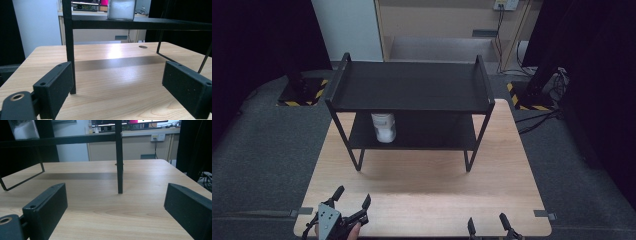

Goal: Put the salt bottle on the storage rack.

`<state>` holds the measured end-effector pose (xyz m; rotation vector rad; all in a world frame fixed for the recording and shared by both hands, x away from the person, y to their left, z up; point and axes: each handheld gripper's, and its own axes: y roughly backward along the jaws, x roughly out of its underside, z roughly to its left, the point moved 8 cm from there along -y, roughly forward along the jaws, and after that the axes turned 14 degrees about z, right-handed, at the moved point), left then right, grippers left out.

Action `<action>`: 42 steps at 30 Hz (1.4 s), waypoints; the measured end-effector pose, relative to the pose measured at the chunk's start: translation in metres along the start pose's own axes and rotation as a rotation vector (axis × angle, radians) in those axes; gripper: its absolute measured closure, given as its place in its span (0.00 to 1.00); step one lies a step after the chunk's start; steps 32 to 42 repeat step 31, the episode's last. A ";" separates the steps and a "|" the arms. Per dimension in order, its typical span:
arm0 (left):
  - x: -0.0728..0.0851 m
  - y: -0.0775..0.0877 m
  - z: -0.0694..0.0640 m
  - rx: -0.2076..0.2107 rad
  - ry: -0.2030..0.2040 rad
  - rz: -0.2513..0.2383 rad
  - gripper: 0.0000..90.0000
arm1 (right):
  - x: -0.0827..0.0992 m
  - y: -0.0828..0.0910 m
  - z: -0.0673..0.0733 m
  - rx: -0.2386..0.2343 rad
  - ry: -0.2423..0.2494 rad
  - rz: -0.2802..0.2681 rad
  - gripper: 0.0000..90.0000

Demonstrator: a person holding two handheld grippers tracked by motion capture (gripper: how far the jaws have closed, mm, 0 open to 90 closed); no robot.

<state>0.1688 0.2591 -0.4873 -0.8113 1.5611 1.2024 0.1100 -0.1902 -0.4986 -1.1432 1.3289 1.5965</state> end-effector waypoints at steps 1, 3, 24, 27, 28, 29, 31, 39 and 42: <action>0.000 0.000 0.000 0.002 -0.002 0.000 0.10 | 0.000 0.000 0.000 0.000 0.000 0.001 0.05; -0.001 0.000 0.000 0.006 -0.005 0.001 0.10 | 0.000 0.000 0.000 0.000 0.000 0.000 0.05; -0.002 0.004 0.005 -0.003 0.001 -0.006 0.10 | 0.000 -0.002 0.000 0.000 -0.002 -0.001 0.06; -0.003 0.003 0.005 -0.002 0.001 -0.003 0.10 | 0.000 -0.003 0.000 -0.003 -0.004 0.002 0.05; -0.003 0.004 0.004 -0.002 0.000 -0.004 0.10 | 0.000 -0.003 0.000 -0.002 -0.004 -0.001 0.05; -0.003 0.005 0.004 -0.004 0.000 -0.006 0.10 | 0.000 -0.002 0.000 -0.003 -0.006 -0.003 0.05; -0.003 0.007 0.003 -0.013 -0.005 -0.008 0.10 | 0.000 0.000 0.000 -0.001 -0.003 -0.009 0.05; -0.003 0.007 0.003 -0.013 -0.005 -0.008 0.10 | 0.000 0.000 0.000 -0.001 -0.003 -0.009 0.05; -0.003 0.007 0.003 -0.013 -0.005 -0.008 0.10 | 0.000 0.000 0.000 -0.001 -0.003 -0.009 0.05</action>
